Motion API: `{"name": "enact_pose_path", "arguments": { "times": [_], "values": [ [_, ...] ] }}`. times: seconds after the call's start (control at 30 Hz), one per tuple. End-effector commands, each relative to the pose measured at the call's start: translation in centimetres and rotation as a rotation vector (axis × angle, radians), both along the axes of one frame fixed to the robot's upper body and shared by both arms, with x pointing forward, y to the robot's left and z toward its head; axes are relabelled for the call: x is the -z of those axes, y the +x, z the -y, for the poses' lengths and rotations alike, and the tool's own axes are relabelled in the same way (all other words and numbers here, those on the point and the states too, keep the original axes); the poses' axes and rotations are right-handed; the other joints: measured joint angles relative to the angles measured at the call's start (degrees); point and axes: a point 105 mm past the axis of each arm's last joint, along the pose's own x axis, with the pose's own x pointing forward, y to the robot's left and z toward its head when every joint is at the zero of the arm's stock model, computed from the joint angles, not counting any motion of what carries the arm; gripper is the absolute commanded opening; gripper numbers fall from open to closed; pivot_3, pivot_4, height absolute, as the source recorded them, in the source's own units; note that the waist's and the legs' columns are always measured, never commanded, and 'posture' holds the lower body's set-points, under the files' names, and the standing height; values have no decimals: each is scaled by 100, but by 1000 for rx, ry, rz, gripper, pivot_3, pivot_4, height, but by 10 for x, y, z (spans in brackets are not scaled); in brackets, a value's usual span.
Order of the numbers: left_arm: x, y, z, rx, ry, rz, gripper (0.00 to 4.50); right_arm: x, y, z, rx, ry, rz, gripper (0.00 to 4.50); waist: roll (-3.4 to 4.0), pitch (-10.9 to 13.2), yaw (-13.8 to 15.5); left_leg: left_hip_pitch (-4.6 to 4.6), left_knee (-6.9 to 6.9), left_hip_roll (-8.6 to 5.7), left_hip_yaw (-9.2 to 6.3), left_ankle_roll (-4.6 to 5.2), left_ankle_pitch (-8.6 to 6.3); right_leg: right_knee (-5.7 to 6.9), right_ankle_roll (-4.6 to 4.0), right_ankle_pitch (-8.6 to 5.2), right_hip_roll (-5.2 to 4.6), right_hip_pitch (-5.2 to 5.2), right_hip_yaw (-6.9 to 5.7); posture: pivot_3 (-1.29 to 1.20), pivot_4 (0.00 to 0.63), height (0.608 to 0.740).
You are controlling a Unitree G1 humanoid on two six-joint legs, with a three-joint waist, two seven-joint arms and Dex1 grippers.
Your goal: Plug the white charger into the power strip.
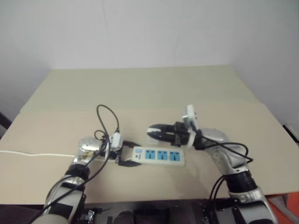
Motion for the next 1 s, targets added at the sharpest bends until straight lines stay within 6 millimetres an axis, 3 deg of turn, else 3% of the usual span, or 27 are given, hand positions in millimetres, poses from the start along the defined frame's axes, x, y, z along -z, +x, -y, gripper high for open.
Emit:
{"name": "enact_pose_path", "arguments": {
  "times": [0.03,0.4,1.0],
  "values": [
    [17,-3,-8,-26,76,-47,3267,-5,1,-6,-39,12,55,1147,0,0,-1,0,0,0,0,0,0,0,0,0,0,0,0,0,150,740],
    [12,0,-8,-26,70,-46,3267,10,10,-12,-52,-7,44,1147,1,-1,0,1,0,0,-2,0,0,2,0,0,0,-1,-1,0,150,740],
    [10,0,-6,-23,70,-41,3267,34,5,-7,-34,-63,22,1147,1,0,-2,0,0,0,-3,0,0,1,0,0,0,-2,-2,0,150,740]
  ]
}}
